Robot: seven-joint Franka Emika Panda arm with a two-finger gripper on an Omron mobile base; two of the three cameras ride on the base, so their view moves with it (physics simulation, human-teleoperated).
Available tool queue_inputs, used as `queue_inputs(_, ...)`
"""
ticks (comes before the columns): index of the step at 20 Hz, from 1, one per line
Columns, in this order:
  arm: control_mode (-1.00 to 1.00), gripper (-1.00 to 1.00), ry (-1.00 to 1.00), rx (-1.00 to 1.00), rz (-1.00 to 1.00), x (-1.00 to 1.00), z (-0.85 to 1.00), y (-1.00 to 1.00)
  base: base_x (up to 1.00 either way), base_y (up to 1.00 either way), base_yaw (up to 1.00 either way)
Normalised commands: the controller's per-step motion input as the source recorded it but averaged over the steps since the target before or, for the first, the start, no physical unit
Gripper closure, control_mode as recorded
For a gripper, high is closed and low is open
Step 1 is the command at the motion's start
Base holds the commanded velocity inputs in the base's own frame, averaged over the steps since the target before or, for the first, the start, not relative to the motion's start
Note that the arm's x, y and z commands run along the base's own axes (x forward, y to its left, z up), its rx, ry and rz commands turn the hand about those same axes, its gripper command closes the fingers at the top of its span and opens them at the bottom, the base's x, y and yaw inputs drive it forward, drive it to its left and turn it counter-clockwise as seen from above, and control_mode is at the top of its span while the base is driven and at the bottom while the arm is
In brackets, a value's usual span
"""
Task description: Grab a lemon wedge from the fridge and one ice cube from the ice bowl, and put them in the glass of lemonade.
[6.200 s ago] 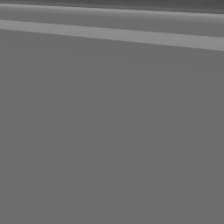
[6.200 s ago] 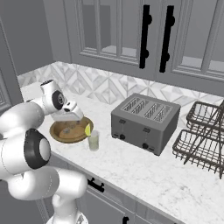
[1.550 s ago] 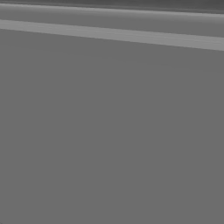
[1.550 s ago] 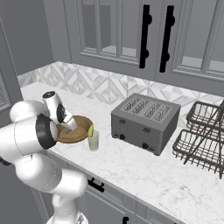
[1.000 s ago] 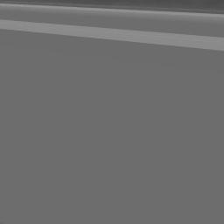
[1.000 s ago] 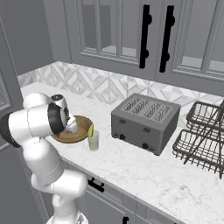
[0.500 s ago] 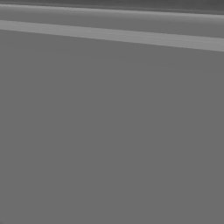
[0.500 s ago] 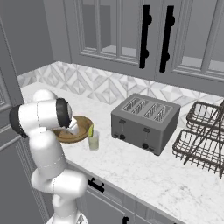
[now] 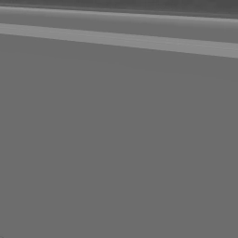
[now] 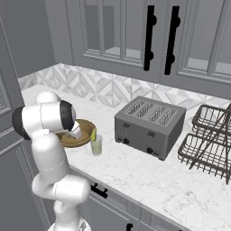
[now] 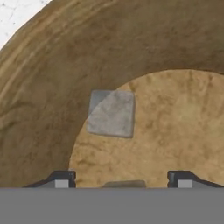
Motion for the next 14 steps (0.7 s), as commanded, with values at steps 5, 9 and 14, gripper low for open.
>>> queue_inputs(5, -1.0, 1.0, 0.0, 0.0, 0.0, -0.08, -0.21, 0.0, 0.0, 0.0, 0.0)
queue_inputs(9, -1.0, 1.0, 0.0, 0.0, 0.0, -0.14, -0.02, 0.0, 0.0, 0.0, 0.0)
queue_inputs(14, -1.0, 1.0, 0.0, 0.0, 0.0, -0.21, 0.0, 0.0, 0.0, 0.0, 0.0)
